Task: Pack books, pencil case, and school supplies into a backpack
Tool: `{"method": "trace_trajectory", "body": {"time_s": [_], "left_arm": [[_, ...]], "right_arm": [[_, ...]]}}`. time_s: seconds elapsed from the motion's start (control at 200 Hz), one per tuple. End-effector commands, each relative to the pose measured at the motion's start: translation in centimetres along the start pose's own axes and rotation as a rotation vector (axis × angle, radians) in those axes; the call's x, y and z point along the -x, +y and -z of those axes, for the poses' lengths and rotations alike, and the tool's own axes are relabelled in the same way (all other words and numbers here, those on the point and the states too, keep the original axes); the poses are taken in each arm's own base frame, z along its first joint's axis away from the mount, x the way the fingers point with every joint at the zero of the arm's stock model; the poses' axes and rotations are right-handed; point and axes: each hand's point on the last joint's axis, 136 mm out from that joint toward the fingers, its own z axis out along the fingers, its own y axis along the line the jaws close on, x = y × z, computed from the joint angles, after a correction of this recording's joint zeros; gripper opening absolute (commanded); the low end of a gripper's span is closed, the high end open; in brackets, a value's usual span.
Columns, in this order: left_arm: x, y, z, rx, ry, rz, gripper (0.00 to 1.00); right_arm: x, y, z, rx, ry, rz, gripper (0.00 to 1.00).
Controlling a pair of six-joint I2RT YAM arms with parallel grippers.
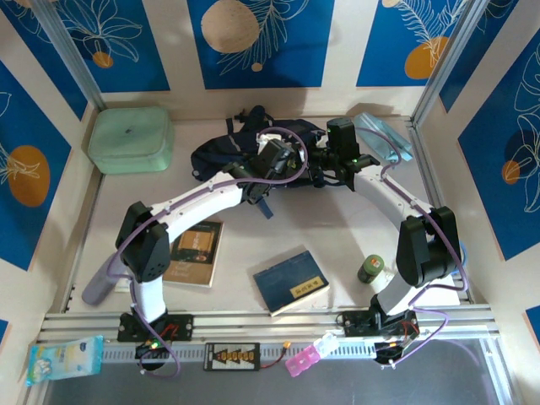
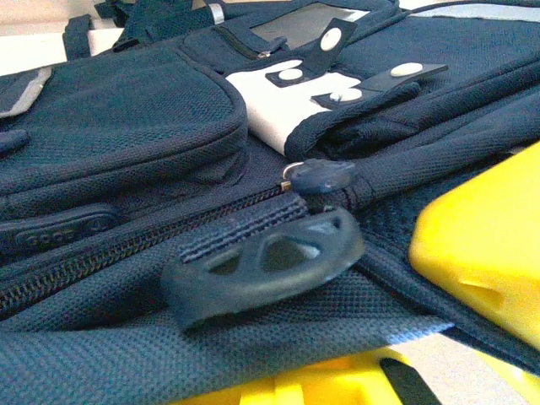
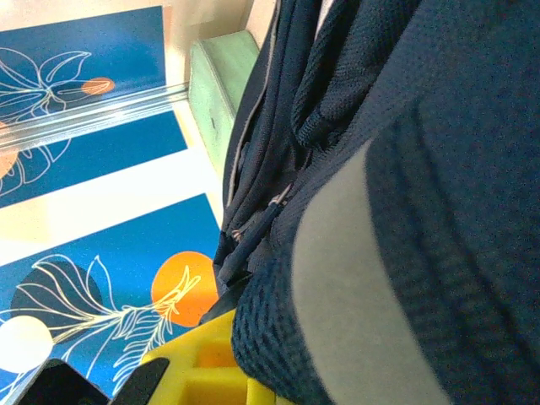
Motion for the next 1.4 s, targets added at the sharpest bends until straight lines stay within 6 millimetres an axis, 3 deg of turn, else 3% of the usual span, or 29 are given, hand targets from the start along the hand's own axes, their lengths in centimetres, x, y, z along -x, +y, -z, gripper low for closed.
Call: {"method": "trace_trajectory", "body": {"time_s": [0.0, 0.22, 0.4, 0.59, 0.82, 1.07, 1.395], "left_arm": [[1.1, 1.2, 0.6, -0.004, -0.040, 0.026, 0.00], [-1.8, 2.5, 2.5, -0.082, 0.044, 0.042, 0.00], [-6.1, 5.2, 3.4, -0.081, 0.153, 0.073, 0.00], [-8.9, 8.6, 4.0, -0.023, 0.208, 0.097, 0.00], [-9.2, 7.8, 3.8, -0.135, 0.222, 0.071, 0.00], [-9.6, 7.1, 3.1, -0.189, 0.229, 0.058, 0.24], [-9.2, 7.6, 2.5, -0.180, 0.212, 0.044, 0.28]], "right_arm": [[-1.3, 2.8, 0.9, 0.056, 0.059, 0.059, 0.00], [-0.2, 0.4, 0.6, -0.006, 0.015, 0.057, 0.00], [0.4, -2.0, -0.1, -0.056, -0.001, 0.036, 0.00], [0.3, -2.2, -0.4, -0.063, 0.001, 0.041, 0.00], [-0.4, -2.0, -0.4, -0.060, 0.017, 0.048, 0.00], [-1.1, -1.7, -0.3, -0.053, 0.033, 0.054, 0.00], [-1.2, -1.6, -0.3, -0.053, 0.032, 0.054, 0.00]]}}
